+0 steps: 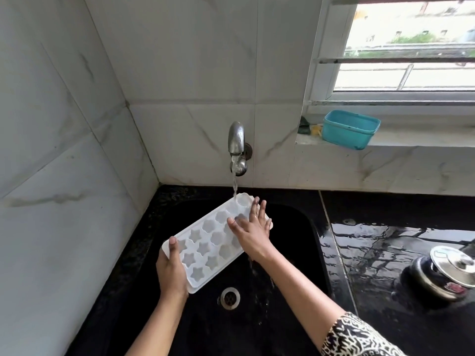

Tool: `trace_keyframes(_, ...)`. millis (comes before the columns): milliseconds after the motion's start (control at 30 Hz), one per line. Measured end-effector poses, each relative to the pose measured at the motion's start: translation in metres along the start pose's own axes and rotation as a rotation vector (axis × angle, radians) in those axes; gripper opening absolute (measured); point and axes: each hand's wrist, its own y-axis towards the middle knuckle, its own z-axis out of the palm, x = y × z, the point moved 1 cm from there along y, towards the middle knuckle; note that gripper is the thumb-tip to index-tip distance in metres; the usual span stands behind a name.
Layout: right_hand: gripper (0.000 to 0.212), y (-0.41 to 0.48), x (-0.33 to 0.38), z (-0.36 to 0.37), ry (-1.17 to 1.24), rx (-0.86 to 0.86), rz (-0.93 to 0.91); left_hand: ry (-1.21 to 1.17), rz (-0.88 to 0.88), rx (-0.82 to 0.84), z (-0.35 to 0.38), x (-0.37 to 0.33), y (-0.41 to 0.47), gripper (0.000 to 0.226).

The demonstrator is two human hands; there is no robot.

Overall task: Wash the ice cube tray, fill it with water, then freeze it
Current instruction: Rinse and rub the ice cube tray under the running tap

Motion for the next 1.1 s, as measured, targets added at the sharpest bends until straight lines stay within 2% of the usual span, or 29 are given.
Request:
trace_keyframes(100,0.053,0.000,0.011,-0.002,0.118,0.014,0.097,-0.023,0.013,-0.001,0.002,0.001,0.000,0.024)
trace_keyframes(233,0.052,-0.002,0.006,-0.004,0.087,0.030,0.044,-0.016,0.042,0.000,0.001,0.002,0.002,0.027)
trace_keyframes(367,0.049,-0.006,-0.010,-0.004,-0.219,-0.010,-0.154,-0.012,0.073,0.003,-0.002,-0.004,0.007,0.023)
trace_keyframes(467,0.043,-0.006,-0.021,-0.021,-0.516,0.026,-0.339,-0.008,0.049,0.014,-0.009,-0.004,0.013,0.020)
trace_keyframes(633,0.053,0.011,-0.038,-0.043,-0.966,-0.061,-0.750,0.006,-0.015,0.042,-0.012,0.001,0.016,0.025)
trace_keyframes(767,0.059,0.025,-0.041,-0.048,-1.108,-0.125,-0.888,0.018,-0.031,0.038,-0.015,0.001,0.019,0.028)
trace_keyframes(833,0.059,0.022,-0.041,-0.043,-1.059,-0.173,-0.872,0.021,-0.009,0.026,-0.014,-0.004,0.018,0.023)
trace_keyframes(967,0.060,0.010,-0.028,-0.023,-0.860,-0.195,-0.693,0.032,0.026,0.003,-0.009,-0.007,0.014,0.017)
trace_keyframes(1100,0.071,-0.006,-0.019,-0.020,-0.448,-0.095,-0.330,0.036,0.020,-0.022,-0.014,-0.002,0.013,0.025)
